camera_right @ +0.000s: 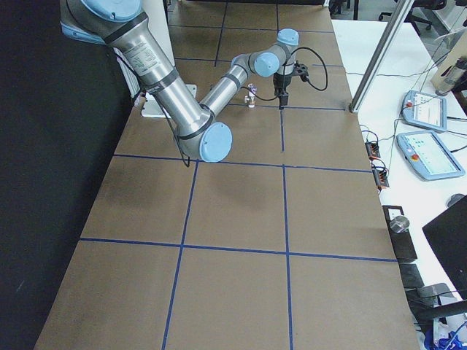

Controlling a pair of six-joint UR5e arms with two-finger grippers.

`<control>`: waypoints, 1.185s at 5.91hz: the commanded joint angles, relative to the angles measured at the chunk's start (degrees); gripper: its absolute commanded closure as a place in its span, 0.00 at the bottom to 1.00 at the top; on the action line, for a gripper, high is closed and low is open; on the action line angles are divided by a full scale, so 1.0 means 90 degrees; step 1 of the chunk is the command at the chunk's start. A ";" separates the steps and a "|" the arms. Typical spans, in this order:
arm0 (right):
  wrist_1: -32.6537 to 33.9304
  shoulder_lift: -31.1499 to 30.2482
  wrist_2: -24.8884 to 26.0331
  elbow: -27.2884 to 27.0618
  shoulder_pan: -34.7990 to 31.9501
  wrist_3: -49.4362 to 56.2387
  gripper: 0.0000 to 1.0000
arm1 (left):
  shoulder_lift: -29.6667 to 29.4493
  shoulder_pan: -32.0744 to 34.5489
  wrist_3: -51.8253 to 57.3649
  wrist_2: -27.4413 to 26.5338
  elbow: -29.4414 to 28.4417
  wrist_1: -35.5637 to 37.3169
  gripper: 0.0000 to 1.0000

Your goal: Assemble PPR valve and pipe with both arms

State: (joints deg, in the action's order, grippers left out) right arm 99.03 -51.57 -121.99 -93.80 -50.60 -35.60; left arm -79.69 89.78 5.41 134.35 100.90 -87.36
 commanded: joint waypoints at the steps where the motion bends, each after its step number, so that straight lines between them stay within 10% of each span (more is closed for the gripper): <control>1: -0.0074 -0.1332 -0.0778 -0.0007 -0.1315 0.2720 0.00 | 0.0065 -0.0005 -0.0006 -0.0035 -0.0010 0.0087 0.00; 4: -0.0085 -0.3599 -0.0889 -0.0347 -0.3180 0.5833 0.00 | 0.0173 -0.0005 -0.0006 -0.0094 0.0000 0.0088 0.00; 7: -0.0085 -0.4971 -0.0850 -0.0495 -0.4182 0.6338 0.00 | 0.0338 -0.0005 -0.0006 -0.0113 0.0116 0.0088 0.00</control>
State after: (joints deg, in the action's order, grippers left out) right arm 98.28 -93.60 -129.72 -97.69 -86.62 21.10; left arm -77.30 89.74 5.36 133.47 101.37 -86.57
